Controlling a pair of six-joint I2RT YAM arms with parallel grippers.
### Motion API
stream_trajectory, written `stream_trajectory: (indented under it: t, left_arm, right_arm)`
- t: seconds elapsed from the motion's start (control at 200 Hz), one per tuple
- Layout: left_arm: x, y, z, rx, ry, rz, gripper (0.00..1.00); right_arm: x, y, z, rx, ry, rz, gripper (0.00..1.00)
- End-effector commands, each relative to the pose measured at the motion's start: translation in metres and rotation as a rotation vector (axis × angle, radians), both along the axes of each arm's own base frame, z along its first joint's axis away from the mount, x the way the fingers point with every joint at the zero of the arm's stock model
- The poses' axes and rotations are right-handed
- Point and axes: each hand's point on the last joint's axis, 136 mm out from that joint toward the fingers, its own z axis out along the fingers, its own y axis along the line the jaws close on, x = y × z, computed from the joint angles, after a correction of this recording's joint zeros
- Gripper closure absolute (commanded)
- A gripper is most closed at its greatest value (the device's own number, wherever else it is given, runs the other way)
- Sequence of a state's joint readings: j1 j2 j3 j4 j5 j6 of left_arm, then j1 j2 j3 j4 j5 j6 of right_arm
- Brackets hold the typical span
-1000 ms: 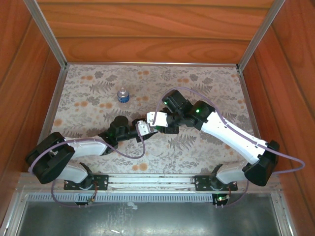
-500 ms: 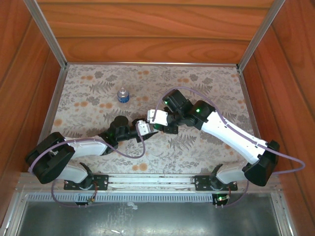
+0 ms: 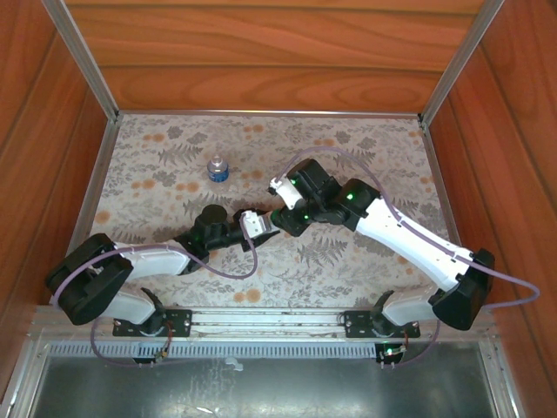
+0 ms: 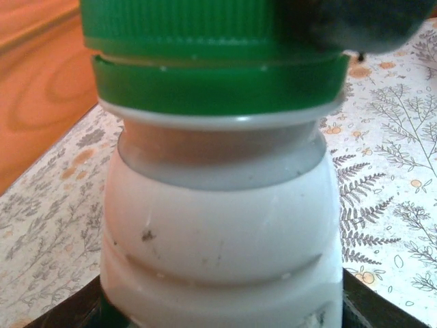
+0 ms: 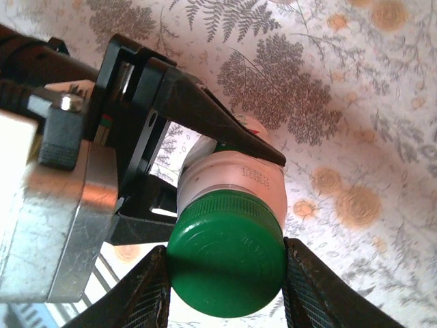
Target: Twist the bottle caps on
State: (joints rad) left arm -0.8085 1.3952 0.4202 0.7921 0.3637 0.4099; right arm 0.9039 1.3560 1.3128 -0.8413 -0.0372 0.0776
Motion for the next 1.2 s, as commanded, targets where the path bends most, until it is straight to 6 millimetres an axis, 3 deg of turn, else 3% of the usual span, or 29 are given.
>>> stream_trajectory:
  t: [0.0,0.085,0.155,0.29,0.425,0.55,0.6,0.959,1.194]
  left_arm:
    - [-0.006,-0.004,-0.002,0.008,-0.006,-0.035,0.48]
    - [-0.008,-0.004,-0.001,0.001,-0.003,-0.045,0.48]
    - [-0.009,-0.003,0.0,0.001,-0.009,-0.044,0.48]
    - [-0.01,-0.004,0.002,-0.003,-0.013,-0.052,0.48]
    - [-0.014,-0.006,0.005,-0.013,-0.009,-0.078,0.48]
    - [-0.016,-0.004,0.006,-0.016,-0.016,-0.081,0.48]
    - [-0.017,-0.004,0.006,-0.016,-0.019,-0.084,0.48]
    - [-0.018,-0.004,0.008,-0.018,-0.022,-0.089,0.48]
    - [-0.019,-0.005,0.01,-0.023,-0.026,-0.098,0.48]
  right_arm:
    - [0.002,-0.002,0.024,0.089,0.038,-0.134,0.59]
    - [-0.005,-0.007,0.032,0.093,-0.046,-0.021,0.46]
    - [-0.021,-0.009,0.036,0.093,-0.095,0.142,0.38]
    - [-0.05,-0.021,0.036,0.058,-0.144,0.378,0.32]
    - [-0.042,-0.032,0.036,-0.052,-0.249,0.468,0.28]
    - [-0.047,-0.034,0.029,-0.127,-0.264,0.632,0.23]
    - [-0.04,-0.034,0.027,-0.172,-0.285,0.653,0.22]
    - [-0.012,-0.007,0.021,-0.22,-0.341,0.729,0.21]
    - [-0.015,0.002,0.007,-0.198,-0.282,0.743,0.28]
